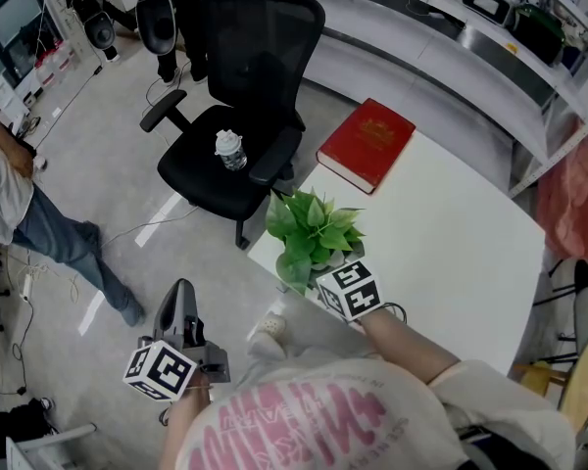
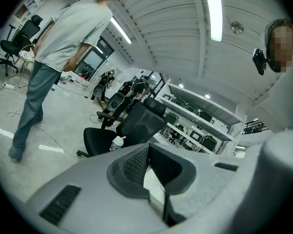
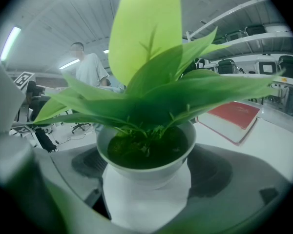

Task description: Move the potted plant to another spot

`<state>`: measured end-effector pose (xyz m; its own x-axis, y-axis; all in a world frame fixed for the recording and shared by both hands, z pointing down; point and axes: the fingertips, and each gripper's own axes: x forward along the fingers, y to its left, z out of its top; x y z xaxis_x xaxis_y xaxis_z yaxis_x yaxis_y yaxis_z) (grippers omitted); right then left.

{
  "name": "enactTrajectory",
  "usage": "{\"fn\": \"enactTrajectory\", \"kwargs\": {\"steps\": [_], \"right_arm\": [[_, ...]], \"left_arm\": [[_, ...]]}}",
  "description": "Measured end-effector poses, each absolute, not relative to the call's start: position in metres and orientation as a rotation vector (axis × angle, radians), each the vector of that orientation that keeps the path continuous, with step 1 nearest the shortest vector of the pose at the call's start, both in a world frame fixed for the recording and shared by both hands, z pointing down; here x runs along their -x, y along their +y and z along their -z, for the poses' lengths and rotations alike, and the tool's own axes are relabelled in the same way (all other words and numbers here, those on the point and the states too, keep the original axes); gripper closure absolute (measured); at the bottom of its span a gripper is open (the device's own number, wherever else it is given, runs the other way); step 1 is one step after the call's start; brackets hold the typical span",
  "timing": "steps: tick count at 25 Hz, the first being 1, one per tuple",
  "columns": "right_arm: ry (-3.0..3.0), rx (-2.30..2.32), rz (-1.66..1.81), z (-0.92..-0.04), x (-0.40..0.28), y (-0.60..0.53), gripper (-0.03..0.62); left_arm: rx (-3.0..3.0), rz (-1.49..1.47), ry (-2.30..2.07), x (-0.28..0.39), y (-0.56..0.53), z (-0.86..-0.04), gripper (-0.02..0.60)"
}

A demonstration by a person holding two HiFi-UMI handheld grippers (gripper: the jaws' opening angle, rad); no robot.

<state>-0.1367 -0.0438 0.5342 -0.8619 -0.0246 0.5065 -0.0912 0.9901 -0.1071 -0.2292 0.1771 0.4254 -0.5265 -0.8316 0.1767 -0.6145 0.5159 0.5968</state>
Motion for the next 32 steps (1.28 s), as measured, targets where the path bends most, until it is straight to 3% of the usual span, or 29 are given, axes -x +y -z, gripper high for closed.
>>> {"fn": "enactTrajectory", "kwargs": {"steps": [32], "right_arm": [[-2.572,-0.094,-0.266,-0.548,0.115,-0.042,0.088]], "left_arm": [[-1.199,0.67,-2.293,0.222,0.177,-0.429,0.578]]}}
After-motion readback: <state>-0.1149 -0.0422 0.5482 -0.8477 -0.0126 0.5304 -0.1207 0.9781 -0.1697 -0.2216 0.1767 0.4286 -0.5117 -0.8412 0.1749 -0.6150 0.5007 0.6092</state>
